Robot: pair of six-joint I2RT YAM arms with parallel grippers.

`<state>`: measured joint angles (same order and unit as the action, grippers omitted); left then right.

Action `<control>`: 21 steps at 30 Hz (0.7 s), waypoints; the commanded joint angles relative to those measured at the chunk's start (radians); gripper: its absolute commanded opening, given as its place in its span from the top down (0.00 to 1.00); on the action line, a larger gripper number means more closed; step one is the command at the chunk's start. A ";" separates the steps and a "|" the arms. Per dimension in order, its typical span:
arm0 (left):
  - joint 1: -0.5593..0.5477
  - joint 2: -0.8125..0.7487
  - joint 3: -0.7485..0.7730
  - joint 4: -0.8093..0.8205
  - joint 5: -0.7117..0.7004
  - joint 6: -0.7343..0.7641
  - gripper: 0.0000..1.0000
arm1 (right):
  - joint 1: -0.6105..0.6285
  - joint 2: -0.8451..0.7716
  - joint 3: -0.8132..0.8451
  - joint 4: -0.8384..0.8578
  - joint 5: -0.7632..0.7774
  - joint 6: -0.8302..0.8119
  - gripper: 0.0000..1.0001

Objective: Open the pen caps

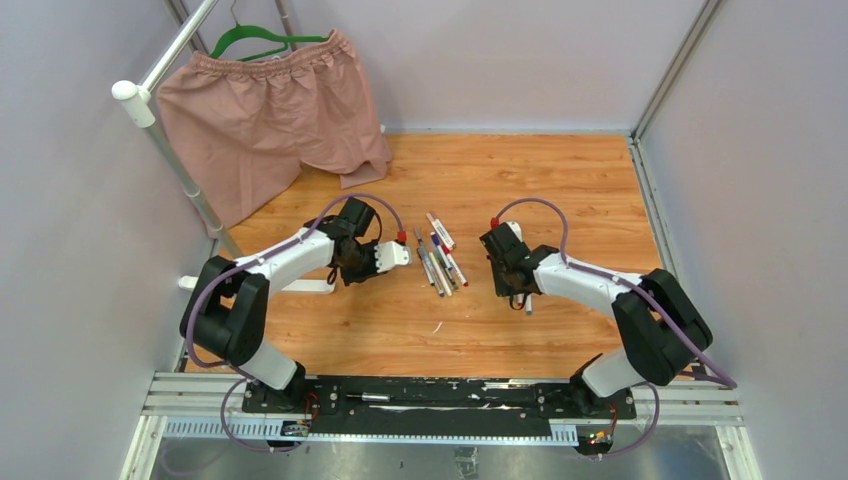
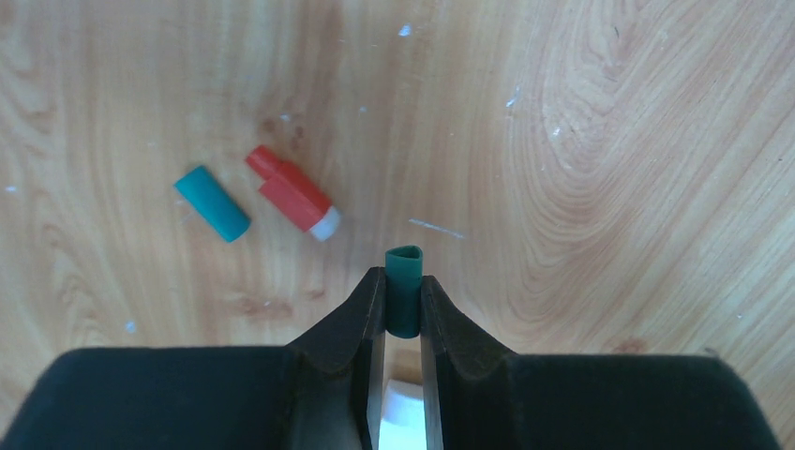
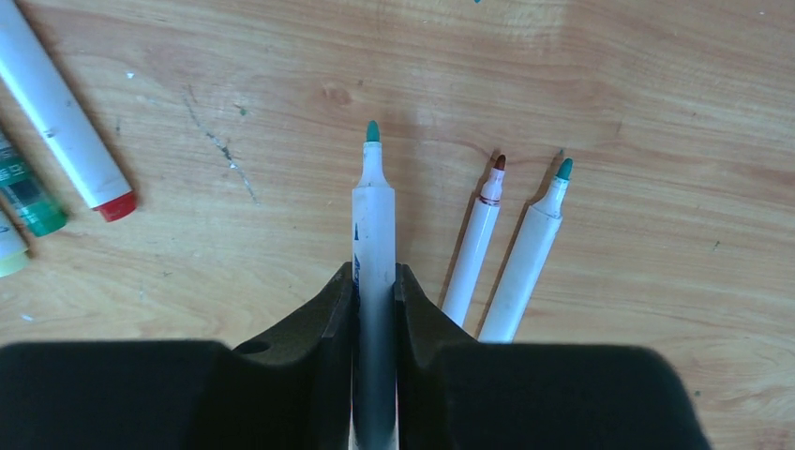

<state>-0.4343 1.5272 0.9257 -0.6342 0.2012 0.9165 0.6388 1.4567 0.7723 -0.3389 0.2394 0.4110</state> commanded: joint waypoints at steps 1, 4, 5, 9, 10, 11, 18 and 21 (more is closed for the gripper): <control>-0.018 0.044 -0.032 0.056 -0.031 -0.031 0.92 | -0.009 0.022 -0.010 0.026 0.048 0.022 0.79; -0.019 0.061 -0.035 0.069 -0.048 -0.046 0.86 | -0.009 0.016 -0.010 0.023 0.044 0.020 0.72; -0.019 0.062 -0.038 0.074 -0.051 -0.047 0.84 | -0.009 0.011 -0.011 0.023 0.044 0.020 0.70; -0.019 0.053 -0.035 0.076 -0.062 -0.057 0.71 | -0.011 -0.009 -0.014 0.019 0.050 0.012 0.62; -0.019 0.047 -0.035 0.075 -0.062 -0.060 0.70 | -0.011 -0.013 -0.015 0.018 0.051 0.010 0.62; -0.019 0.038 -0.036 0.074 -0.063 -0.059 0.68 | -0.010 -0.018 -0.015 0.017 0.052 0.007 0.63; -0.020 -0.013 -0.013 0.027 -0.068 -0.058 0.50 | -0.010 -0.055 0.022 -0.027 0.073 -0.005 0.73; -0.018 -0.039 0.020 -0.009 -0.068 -0.065 0.42 | -0.005 -0.087 0.056 -0.047 0.071 -0.019 0.73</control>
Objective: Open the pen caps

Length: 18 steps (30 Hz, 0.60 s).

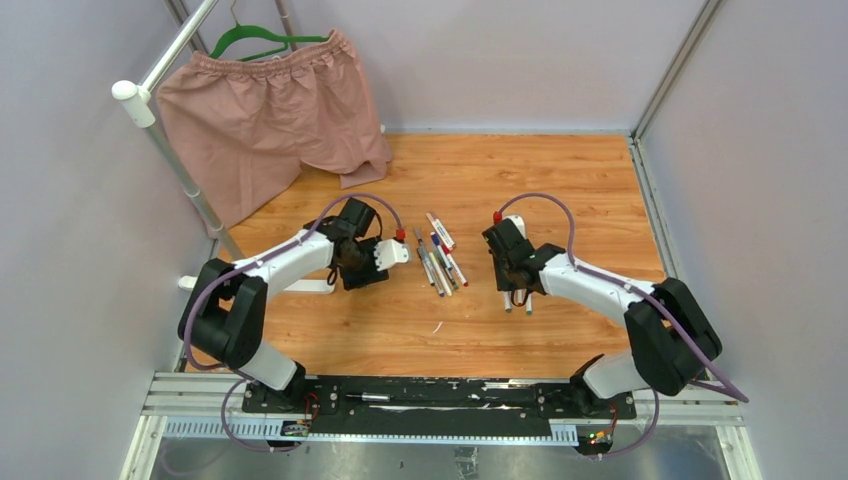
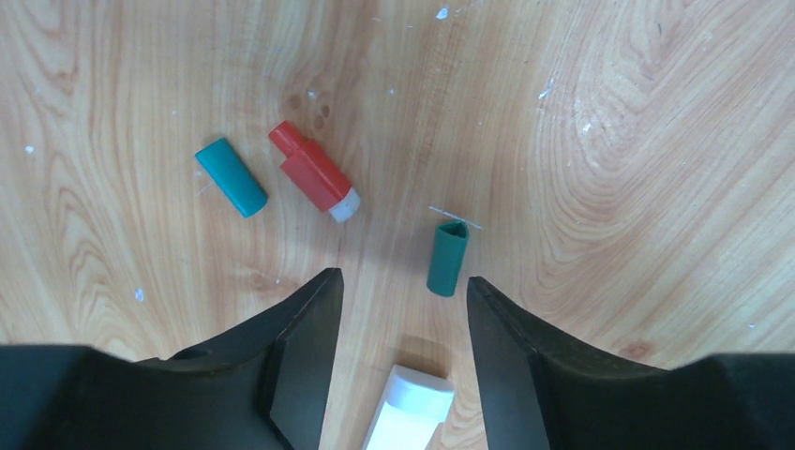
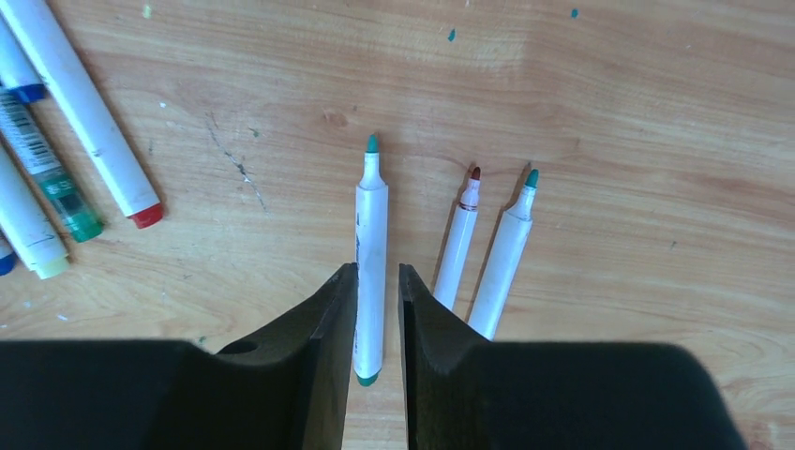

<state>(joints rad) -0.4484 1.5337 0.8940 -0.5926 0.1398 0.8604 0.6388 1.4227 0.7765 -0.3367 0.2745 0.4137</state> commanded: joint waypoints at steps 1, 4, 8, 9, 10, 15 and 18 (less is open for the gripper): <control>-0.004 -0.057 0.071 -0.068 -0.007 -0.012 0.38 | -0.004 -0.058 0.069 -0.051 0.020 -0.029 0.73; -0.004 -0.088 0.141 -0.143 0.011 -0.021 0.01 | 0.001 -0.037 0.136 -0.048 -0.059 -0.054 0.65; 0.002 -0.127 0.228 -0.223 0.027 -0.053 0.00 | -0.008 0.075 0.263 -0.012 -0.152 -0.105 0.58; 0.008 -0.138 0.248 -0.236 0.034 -0.063 0.00 | -0.009 0.122 0.326 -0.010 -0.174 -0.121 0.58; 0.015 -0.143 0.264 -0.258 0.040 -0.077 0.00 | -0.009 0.173 0.378 -0.011 -0.197 -0.137 0.57; 0.050 -0.179 0.337 -0.320 0.049 -0.123 0.00 | -0.012 0.443 0.617 -0.042 -0.230 -0.199 0.60; 0.056 -0.211 0.345 -0.322 0.027 -0.140 0.00 | -0.013 0.552 0.733 -0.068 -0.244 -0.223 0.60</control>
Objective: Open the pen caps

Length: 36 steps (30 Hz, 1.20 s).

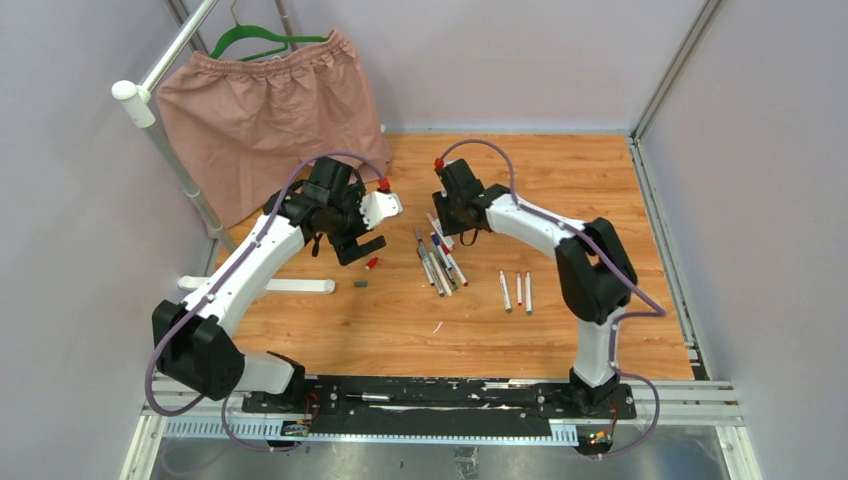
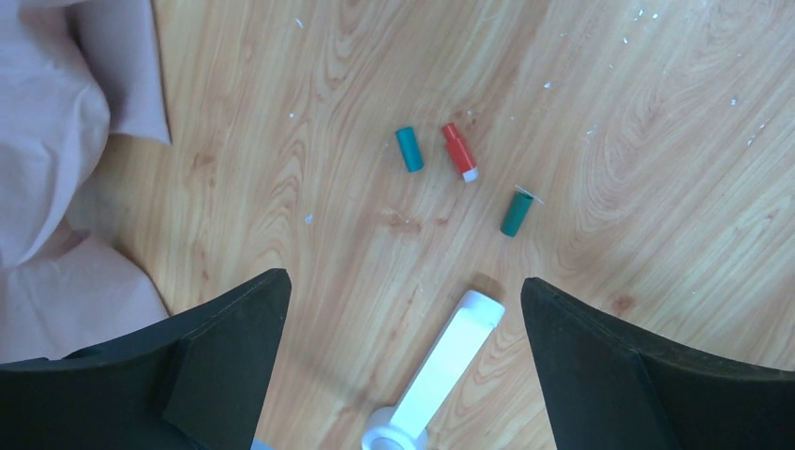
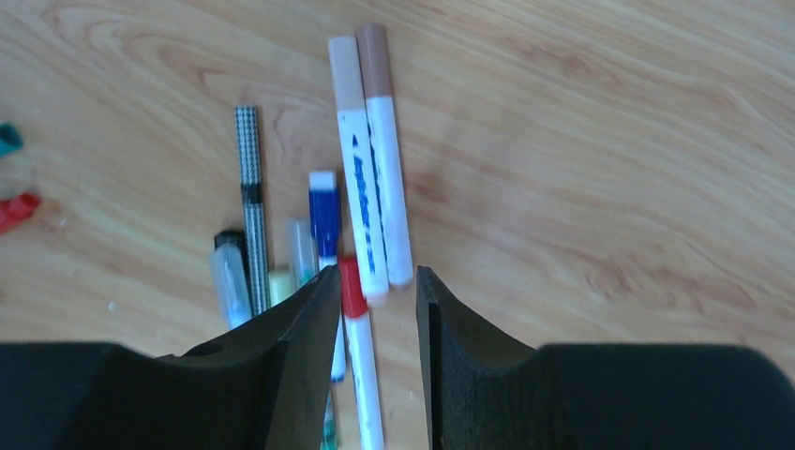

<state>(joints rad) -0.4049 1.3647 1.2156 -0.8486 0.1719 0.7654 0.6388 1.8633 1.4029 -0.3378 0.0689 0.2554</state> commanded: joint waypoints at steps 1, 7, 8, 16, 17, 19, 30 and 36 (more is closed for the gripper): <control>0.012 -0.050 0.025 -0.066 -0.011 -0.055 0.00 | -0.013 0.144 0.143 -0.077 -0.039 -0.070 0.61; 0.014 -0.067 0.042 -0.076 -0.026 -0.126 0.00 | -0.021 0.236 0.246 -0.095 -0.036 -0.068 0.66; 0.014 -0.067 0.048 -0.078 -0.027 -0.140 0.00 | -0.023 0.245 0.253 -0.094 -0.038 -0.067 0.67; 0.015 -0.050 0.048 -0.077 -0.053 -0.146 0.00 | -0.048 0.286 0.282 -0.095 -0.053 -0.069 0.73; 0.015 -0.052 0.045 -0.076 -0.053 -0.144 0.00 | -0.048 0.291 0.284 -0.095 -0.053 -0.072 0.73; 0.015 -0.052 0.045 -0.076 -0.050 -0.146 0.00 | -0.048 0.301 0.281 -0.095 -0.086 -0.073 0.72; 0.015 -0.033 0.058 -0.078 -0.081 -0.127 0.00 | -0.048 0.324 0.239 -0.089 -0.104 -0.068 0.69; 0.015 -0.039 0.058 -0.076 -0.080 -0.123 0.00 | -0.032 0.319 0.171 -0.065 -0.041 -0.098 0.70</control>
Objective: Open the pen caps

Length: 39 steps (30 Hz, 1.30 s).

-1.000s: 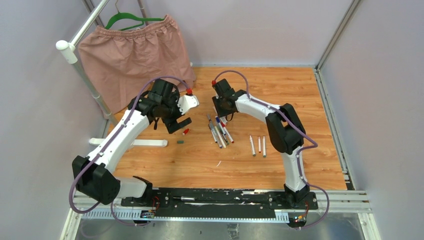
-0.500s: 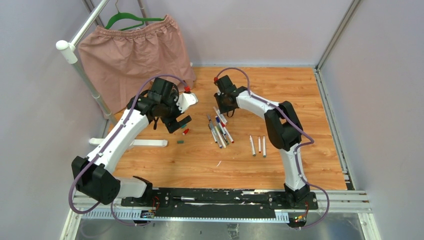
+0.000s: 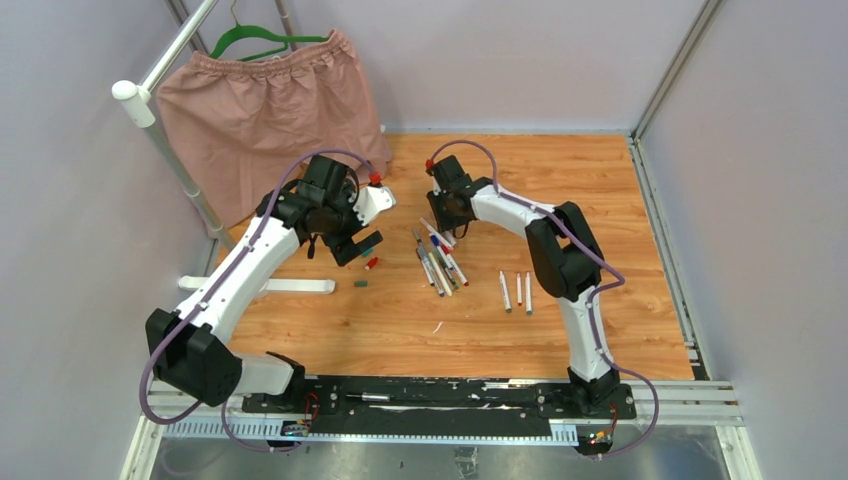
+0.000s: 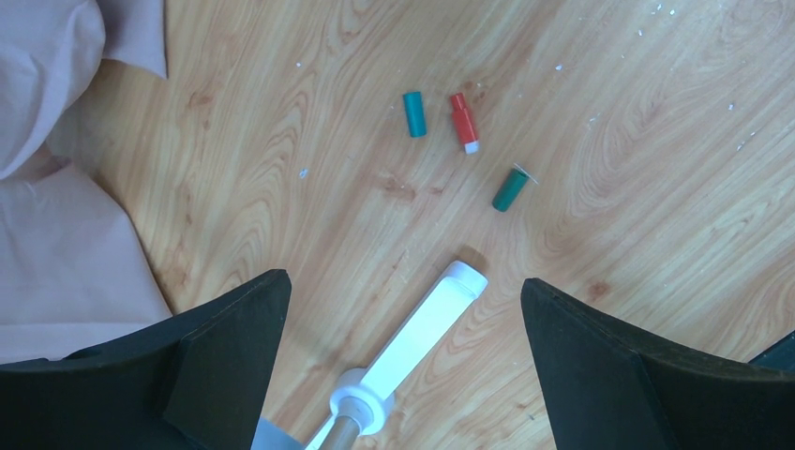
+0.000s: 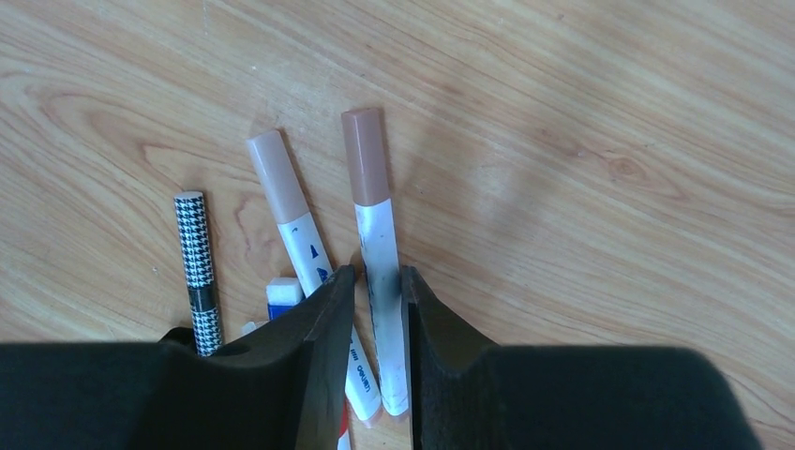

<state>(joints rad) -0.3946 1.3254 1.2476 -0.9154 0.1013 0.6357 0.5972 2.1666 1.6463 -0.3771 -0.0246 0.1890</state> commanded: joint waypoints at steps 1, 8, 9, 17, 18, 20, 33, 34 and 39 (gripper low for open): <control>0.005 0.000 0.028 -0.010 -0.010 0.009 0.00 | 0.013 0.009 -0.092 -0.016 0.072 -0.039 0.72; 0.007 -0.031 0.063 -0.007 0.002 0.036 0.00 | 0.015 -0.084 -0.195 0.067 0.124 -0.070 1.00; 0.007 -0.034 0.070 -0.008 0.005 0.035 0.00 | 0.013 -0.097 -0.195 0.069 0.123 -0.075 1.00; 0.008 -0.115 0.008 -0.008 0.171 0.178 0.00 | -0.011 -0.281 -0.179 0.051 -0.006 -0.102 1.00; 0.008 -0.143 -0.016 -0.008 0.210 0.222 0.00 | -0.012 -0.307 -0.175 0.031 -0.053 -0.098 1.00; 0.007 -0.198 -0.052 -0.008 0.266 0.304 0.00 | -0.013 -0.354 -0.168 -0.005 -0.167 -0.084 1.00; -0.076 -0.264 -0.080 -0.008 0.355 0.574 0.00 | 0.075 -0.580 -0.303 -0.012 -0.718 0.094 1.00; -0.083 -0.262 -0.080 -0.009 0.357 0.577 0.00 | 0.086 -0.592 -0.303 -0.017 -0.740 0.098 1.00; -0.138 -0.264 -0.087 -0.012 0.335 0.603 0.02 | 0.132 -0.593 -0.278 -0.022 -0.819 0.129 1.00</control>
<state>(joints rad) -0.4904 1.0683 1.1759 -0.9222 0.4236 1.1881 0.6956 1.5944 1.3479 -0.3710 -0.7216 0.2707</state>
